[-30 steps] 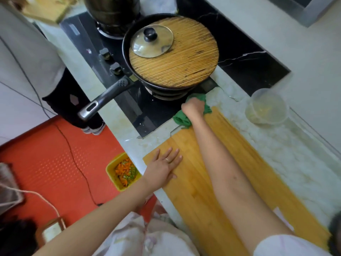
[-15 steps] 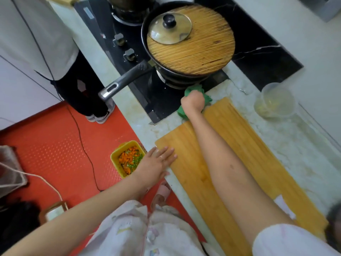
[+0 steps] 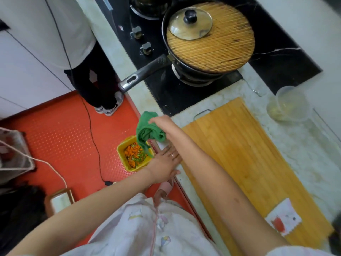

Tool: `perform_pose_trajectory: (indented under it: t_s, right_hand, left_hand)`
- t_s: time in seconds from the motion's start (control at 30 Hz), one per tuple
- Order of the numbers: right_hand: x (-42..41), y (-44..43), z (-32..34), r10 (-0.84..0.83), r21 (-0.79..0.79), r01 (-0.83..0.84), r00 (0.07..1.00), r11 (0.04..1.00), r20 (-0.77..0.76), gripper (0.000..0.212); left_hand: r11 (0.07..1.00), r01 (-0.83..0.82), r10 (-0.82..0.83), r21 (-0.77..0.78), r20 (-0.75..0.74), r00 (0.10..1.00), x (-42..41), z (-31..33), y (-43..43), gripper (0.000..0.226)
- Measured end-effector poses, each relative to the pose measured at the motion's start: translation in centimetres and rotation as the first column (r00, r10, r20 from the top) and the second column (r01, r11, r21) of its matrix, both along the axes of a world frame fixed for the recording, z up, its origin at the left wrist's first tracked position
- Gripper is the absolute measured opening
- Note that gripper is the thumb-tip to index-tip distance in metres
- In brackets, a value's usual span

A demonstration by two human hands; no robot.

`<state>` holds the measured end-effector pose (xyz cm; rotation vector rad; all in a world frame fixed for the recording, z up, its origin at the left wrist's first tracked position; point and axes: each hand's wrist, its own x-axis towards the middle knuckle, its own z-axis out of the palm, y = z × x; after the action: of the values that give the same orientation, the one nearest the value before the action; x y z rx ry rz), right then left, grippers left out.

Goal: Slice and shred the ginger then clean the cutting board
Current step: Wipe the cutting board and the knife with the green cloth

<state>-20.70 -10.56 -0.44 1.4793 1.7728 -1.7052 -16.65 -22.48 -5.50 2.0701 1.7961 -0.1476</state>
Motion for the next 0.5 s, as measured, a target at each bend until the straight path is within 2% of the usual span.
perform_pose_trajectory:
  t_s: [0.03, 0.1, 0.17, 0.2, 0.27, 0.3, 0.37, 0.4, 0.5]
  right_hand:
    - [-0.5, -0.6, 0.2, -0.035, -0.082, 0.032, 0.998, 0.996, -0.042, 0.041]
    - [-1.0, -0.3, 1.1, -0.047, -0.049, 0.039, 0.982, 0.998, -0.180, 0.025]
    - [-0.7, 2.2, 2.2, -0.004, 0.128, 0.040, 0.963, 0.991, -0.268, 0.021]
    - [-0.2, 4.1, 2.3, 0.031, 0.263, 0.043, 0.962, 0.964, -0.272, 0.023]
    - [1.1, 7.2, 1.4, 0.108, 0.538, -0.003, 0.980, 0.843, -0.165, 0.026]
    - [1.5, 7.9, 0.5, 0.146, 0.620, -0.072, 0.987, 0.781, -0.069, 0.029]
    - [1.5, 7.3, -1.4, 0.234, 0.655, -0.223, 0.970, 0.722, 0.072, 0.036]
    - [1.2, 6.1, -1.9, 0.283, 0.653, -0.275, 0.954, 0.706, 0.095, 0.038]
    - [0.3, 1.6, -2.8, 0.507, 0.541, -0.448, 0.861, 0.711, 0.047, 0.041]
  left_hand:
    - [1.000, 0.007, -0.007, 0.014, 0.015, 1.000, 0.0, 0.0, -0.2, 0.054]
    - [0.999, 0.014, -0.015, 0.035, 0.033, 0.999, -0.4, 0.2, -0.7, 0.053]
    - [0.993, -0.033, 0.027, 0.116, 0.053, 0.998, -1.0, 0.0, -1.9, 0.060]
    - [0.993, -0.064, 0.058, 0.101, 0.062, 0.996, -1.3, -0.2, -2.4, 0.067]
    - [0.979, -0.166, 0.153, 0.119, 0.108, 0.982, -2.0, -0.1, -2.8, 0.079]
    - [0.968, -0.203, 0.180, 0.148, 0.154, 0.972, -2.2, 0.2, -2.8, 0.075]
    - [0.933, -0.259, 0.193, 0.249, 0.261, 0.946, -2.6, 1.1, -2.9, 0.052]
    - [0.903, -0.281, 0.179, 0.324, 0.310, 0.934, -2.8, 1.5, -3.1, 0.043]
    - [0.746, -0.431, 0.190, 0.507, 0.459, 0.868, -3.5, 2.9, -5.3, 0.028]
